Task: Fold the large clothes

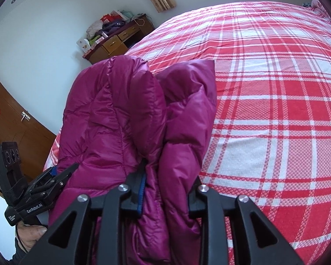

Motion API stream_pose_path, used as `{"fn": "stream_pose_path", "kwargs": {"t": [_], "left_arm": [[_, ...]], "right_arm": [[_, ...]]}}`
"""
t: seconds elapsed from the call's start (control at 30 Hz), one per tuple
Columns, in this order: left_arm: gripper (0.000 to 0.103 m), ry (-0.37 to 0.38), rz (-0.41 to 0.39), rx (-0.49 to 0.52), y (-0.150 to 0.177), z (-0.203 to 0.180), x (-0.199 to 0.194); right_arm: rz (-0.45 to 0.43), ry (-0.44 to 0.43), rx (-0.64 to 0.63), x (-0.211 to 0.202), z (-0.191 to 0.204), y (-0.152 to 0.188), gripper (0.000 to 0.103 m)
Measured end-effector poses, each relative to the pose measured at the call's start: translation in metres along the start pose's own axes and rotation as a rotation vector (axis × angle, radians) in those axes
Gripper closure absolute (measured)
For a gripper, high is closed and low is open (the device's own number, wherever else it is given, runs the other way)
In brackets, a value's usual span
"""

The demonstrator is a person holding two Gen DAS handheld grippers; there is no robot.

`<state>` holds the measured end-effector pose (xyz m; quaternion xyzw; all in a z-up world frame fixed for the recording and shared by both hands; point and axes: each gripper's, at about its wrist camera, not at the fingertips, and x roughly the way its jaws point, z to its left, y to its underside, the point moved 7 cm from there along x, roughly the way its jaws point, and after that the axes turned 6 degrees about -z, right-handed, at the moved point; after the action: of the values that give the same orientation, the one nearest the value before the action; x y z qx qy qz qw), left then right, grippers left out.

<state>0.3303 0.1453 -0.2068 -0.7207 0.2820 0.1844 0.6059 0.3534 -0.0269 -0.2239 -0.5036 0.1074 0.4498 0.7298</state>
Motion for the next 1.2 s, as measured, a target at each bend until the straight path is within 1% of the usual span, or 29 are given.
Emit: {"fn": "stream_pose_path", "kwargs": {"t": [0.1,0.17,0.2,0.27,0.33,0.37,0.43,0.5,0.7,0.77,0.87,1.0,1.1,1.2], "left_arm": [[0.017,-0.009,0.001,-0.002,0.001,0.001,-0.001],[0.017,-0.019,0.002,-0.002,0.001,0.002,-0.003],[0.017,-0.028,0.003,-0.001,0.001,0.001,-0.005],[0.017,-0.046,0.002,0.005,-0.002,0.000,-0.012],[0.017,-0.062,0.002,0.020,-0.004,-0.002,-0.020],[0.017,-0.072,-0.008,0.033,-0.006,-0.004,-0.028],[0.017,-0.072,-0.036,0.049,-0.011,-0.006,-0.043],[0.017,-0.063,-0.069,0.066,-0.018,-0.011,-0.061],[0.016,-0.056,-0.147,0.091,-0.030,-0.019,-0.104],[0.017,-0.048,-0.164,0.089,-0.035,-0.021,-0.113],[0.016,-0.035,-0.198,0.081,-0.042,-0.023,-0.127],[0.016,-0.016,-0.230,0.082,-0.048,-0.031,-0.139],[0.016,-0.005,-0.243,0.084,-0.050,-0.034,-0.145],[0.016,0.002,-0.249,0.082,-0.052,-0.034,-0.149]], "right_arm": [[-0.003,0.030,-0.014,0.001,0.003,0.001,0.069],[-0.010,0.059,-0.024,-0.001,0.005,0.000,0.064],[-0.016,0.068,-0.024,-0.003,0.004,0.000,0.058],[-0.031,0.084,-0.027,-0.008,0.005,-0.001,0.054],[-0.051,0.117,-0.039,-0.019,0.006,-0.004,0.047],[-0.064,0.137,-0.046,-0.026,0.008,-0.005,0.045],[-0.107,0.175,-0.068,-0.043,0.015,-0.009,0.033],[-0.161,0.207,-0.092,-0.064,0.022,-0.012,0.027],[-0.237,0.233,-0.154,-0.105,0.058,-0.012,0.024],[-0.258,0.234,-0.175,-0.115,0.071,-0.009,0.021],[-0.277,0.237,-0.196,-0.125,0.084,-0.007,0.021],[-0.308,0.231,-0.201,-0.138,0.091,-0.007,0.020],[-0.327,0.233,-0.216,-0.145,0.099,-0.006,0.017],[-0.332,0.233,-0.226,-0.150,0.104,-0.004,0.016]]}}
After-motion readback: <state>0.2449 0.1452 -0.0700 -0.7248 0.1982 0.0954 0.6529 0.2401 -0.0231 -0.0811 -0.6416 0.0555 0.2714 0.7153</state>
